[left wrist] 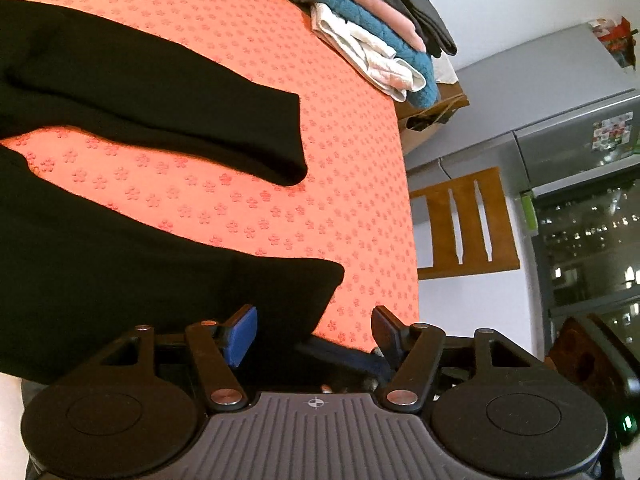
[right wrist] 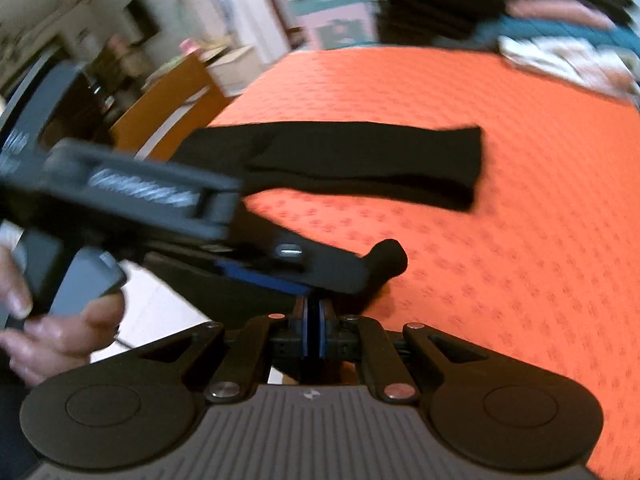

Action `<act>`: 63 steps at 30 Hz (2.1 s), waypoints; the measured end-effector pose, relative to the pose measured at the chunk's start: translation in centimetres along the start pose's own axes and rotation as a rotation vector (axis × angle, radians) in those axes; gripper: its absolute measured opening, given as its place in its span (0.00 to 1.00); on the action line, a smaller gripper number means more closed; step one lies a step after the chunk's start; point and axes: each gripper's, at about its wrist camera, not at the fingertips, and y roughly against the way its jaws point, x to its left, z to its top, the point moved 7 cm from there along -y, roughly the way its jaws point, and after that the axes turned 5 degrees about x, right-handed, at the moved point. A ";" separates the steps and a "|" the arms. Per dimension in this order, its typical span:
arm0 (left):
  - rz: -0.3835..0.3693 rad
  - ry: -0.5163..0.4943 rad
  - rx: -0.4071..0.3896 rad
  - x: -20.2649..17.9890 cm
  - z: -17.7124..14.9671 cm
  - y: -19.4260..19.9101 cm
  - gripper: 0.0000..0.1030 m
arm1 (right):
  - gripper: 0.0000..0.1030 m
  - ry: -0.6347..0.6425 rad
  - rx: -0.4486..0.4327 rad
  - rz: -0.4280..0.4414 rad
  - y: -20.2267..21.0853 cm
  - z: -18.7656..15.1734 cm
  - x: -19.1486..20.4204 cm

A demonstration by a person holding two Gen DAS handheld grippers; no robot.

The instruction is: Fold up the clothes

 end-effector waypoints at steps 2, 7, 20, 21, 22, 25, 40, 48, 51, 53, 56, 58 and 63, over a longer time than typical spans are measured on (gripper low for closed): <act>0.009 0.011 0.004 0.4 -0.1 0.2 0.63 | 0.06 0.063 0.005 -0.005 -0.2 0.2 1.4; 0.059 0.036 -0.014 2.0 -0.6 1.3 0.30 | 0.05 0.148 0.016 0.014 -0.7 0.8 3.9; 0.220 0.022 -0.111 12.4 2.0 13.1 0.08 | 0.23 -0.078 0.050 0.172 -1.0 3.8 5.6; 0.237 0.009 -0.109 13.5 2.5 14.1 0.08 | 0.24 -0.111 0.049 0.159 -1.3 3.9 5.4; 0.254 -0.004 -0.107 14.5 3.0 15.2 0.08 | 0.24 -0.140 0.051 0.144 -1.6 4.0 5.4; 0.292 -0.025 -0.101 17.8 4.8 17.9 0.08 | 0.24 -0.200 0.057 0.092 -2.5 3.8 5.5; 0.342 0.004 -0.039 28.0 7.5 23.5 0.08 | 0.24 -0.292 0.065 -0.068 -7.9 4.9 10.3; 0.347 0.006 -0.092 29.5 8.5 26.1 0.08 | 0.24 -0.321 0.046 -0.089 -9.7 6.0 11.9; 0.364 0.002 -0.104 30.0 8.7 26.7 0.08 | 0.24 -0.319 0.047 -0.096 -10.0 6.3 12.2; 0.390 0.004 -0.110 30.6 8.8 27.0 0.08 | 0.24 -0.315 0.047 -0.103 -10.2 6.4 12.2; 0.423 0.030 -0.113 31.9 8.9 27.5 0.08 | 0.24 -0.315 0.047 -0.111 -10.2 6.6 12.3; 0.425 0.047 -0.112 32.6 8.8 27.5 0.08 | 0.24 -0.311 0.046 -0.113 -10.3 6.7 12.3; 0.441 0.082 -0.124 34.2 8.5 27.2 0.08 | 0.24 -0.294 0.055 -0.120 -10.4 7.0 12.3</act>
